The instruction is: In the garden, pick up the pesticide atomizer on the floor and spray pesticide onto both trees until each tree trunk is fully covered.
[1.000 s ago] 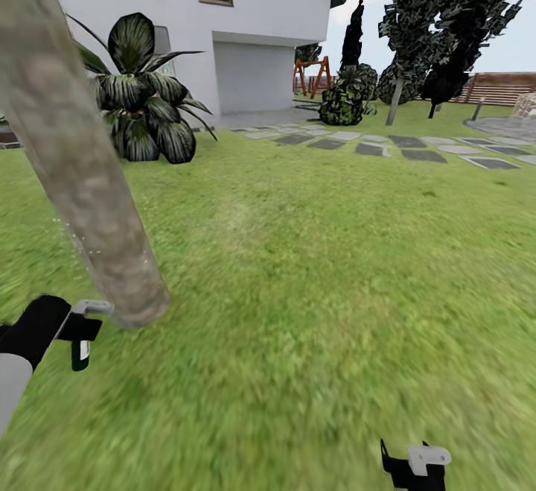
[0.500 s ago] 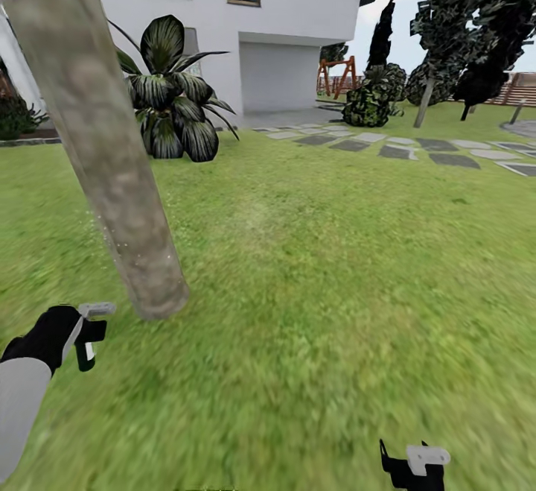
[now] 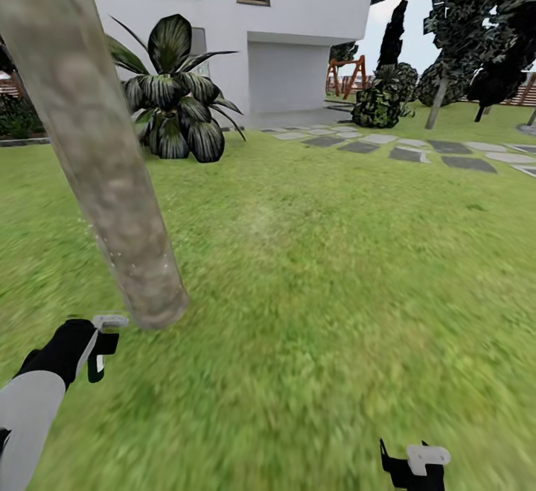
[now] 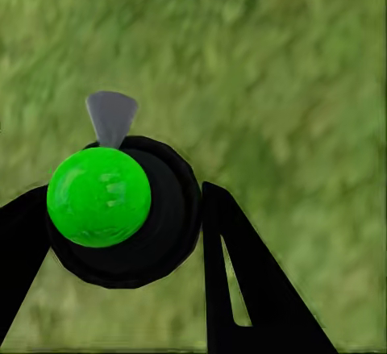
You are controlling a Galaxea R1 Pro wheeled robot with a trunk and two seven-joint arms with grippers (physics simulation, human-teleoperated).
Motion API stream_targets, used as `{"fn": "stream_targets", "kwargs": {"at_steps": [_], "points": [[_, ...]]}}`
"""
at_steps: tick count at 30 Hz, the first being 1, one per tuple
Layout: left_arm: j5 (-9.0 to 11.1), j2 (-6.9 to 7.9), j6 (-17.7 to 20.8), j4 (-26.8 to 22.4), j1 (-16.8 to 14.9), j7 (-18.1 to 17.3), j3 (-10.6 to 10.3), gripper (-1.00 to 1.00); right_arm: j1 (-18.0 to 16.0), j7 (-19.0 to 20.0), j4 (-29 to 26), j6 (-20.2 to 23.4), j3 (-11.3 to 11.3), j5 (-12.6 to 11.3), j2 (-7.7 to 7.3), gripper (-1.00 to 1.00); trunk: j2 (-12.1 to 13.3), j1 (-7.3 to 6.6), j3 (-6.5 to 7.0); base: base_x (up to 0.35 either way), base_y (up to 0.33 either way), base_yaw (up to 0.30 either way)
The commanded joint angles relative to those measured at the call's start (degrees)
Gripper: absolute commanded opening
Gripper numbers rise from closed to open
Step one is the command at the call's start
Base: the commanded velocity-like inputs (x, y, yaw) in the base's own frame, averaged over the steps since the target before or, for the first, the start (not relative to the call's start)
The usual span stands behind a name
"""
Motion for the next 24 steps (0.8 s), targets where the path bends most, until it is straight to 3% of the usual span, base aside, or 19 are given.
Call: {"fn": "stream_targets", "kwargs": {"at_steps": [1, 11, 24], "points": [[-0.46, -0.09, -0.32, -0.29, 0.61, -0.50, 0.40, -1.00, -0.03, -0.34, 0.04, -0.13, -0.31, 0.62, -0.03, 1.00, -0.02, 0.01, -0.04, 0.281, -0.157, 0.178], [-0.18, -0.31, -1.74, -1.15, 1.50, -0.56, 0.49, -1.00, -0.03, -0.36, 0.04, -0.13, -0.31, 0.62, -0.07, 1.00, -0.02, 0.01, -0.04, 0.131, -0.079, 0.254], [0.21, -0.64, -2.75, -1.00, 1.50, -0.52, 0.55, -1.00, -0.03, -0.28, 0.04, -0.13, -0.26, 0.62, -0.07, 1.00, -0.02, 0.01, -0.04, 0.001, -0.233, 0.016]]}}
